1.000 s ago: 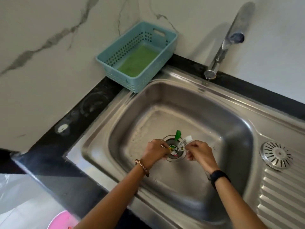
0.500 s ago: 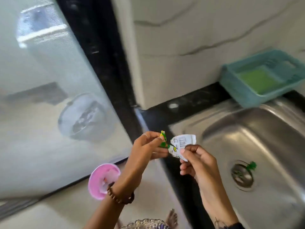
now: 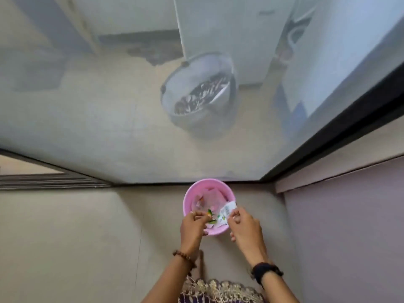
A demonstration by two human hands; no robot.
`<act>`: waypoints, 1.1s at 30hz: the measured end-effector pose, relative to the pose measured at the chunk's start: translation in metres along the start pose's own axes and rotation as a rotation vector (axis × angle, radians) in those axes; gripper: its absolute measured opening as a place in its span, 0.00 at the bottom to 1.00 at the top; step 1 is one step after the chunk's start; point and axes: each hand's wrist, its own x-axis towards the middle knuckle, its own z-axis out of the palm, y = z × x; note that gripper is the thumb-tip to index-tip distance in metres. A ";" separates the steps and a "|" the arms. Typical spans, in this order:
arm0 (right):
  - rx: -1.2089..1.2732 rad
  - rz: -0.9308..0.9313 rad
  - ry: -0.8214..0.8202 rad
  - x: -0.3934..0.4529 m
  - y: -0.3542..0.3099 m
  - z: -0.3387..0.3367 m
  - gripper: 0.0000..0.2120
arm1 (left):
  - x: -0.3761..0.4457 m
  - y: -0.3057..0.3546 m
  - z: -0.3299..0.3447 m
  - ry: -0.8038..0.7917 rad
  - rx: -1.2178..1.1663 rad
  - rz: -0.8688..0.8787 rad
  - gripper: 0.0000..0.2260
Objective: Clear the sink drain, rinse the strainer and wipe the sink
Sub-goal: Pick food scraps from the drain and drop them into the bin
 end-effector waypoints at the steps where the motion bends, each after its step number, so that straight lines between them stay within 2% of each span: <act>1: -0.078 -0.016 -0.010 0.019 0.011 0.019 0.10 | 0.023 -0.013 0.000 0.016 0.037 0.002 0.02; 4: -0.266 -0.076 -0.019 0.076 0.047 0.074 0.11 | 0.098 -0.059 0.007 0.055 0.168 0.025 0.05; 7: -0.377 -0.098 -0.061 0.127 0.072 0.114 0.11 | 0.159 -0.094 0.015 0.016 0.300 0.079 0.05; 11: -0.403 -0.053 -0.152 0.161 0.093 0.143 0.12 | 0.200 -0.117 0.020 -0.148 0.368 0.125 0.21; 13: -0.312 0.026 -0.107 0.160 0.091 0.141 0.10 | 0.194 -0.116 0.019 -0.192 0.328 0.119 0.23; 15: -0.062 0.120 -0.049 0.147 0.078 0.129 0.07 | 0.173 -0.102 0.018 -0.186 0.140 0.028 0.17; 17: 0.179 0.186 -0.025 0.125 0.057 0.109 0.07 | 0.144 -0.081 0.016 -0.160 -0.094 -0.129 0.06; 19: 0.384 0.227 -0.023 0.096 0.031 0.080 0.09 | 0.110 -0.052 0.014 -0.168 -0.322 -0.262 0.07; 21: 0.531 0.233 -0.016 0.066 0.003 0.049 0.09 | 0.074 -0.022 0.013 -0.163 -0.455 -0.316 0.08; 26: 0.800 0.160 0.013 -0.028 -0.073 -0.059 0.09 | -0.046 0.081 0.021 -0.291 -0.561 -0.309 0.10; 29: 0.909 0.093 0.085 -0.092 -0.104 -0.135 0.10 | -0.128 0.144 0.034 -0.491 -0.543 -0.251 0.12; 33: 0.982 -0.032 0.220 -0.173 -0.115 -0.222 0.14 | -0.226 0.200 0.061 -0.764 -0.461 -0.187 0.12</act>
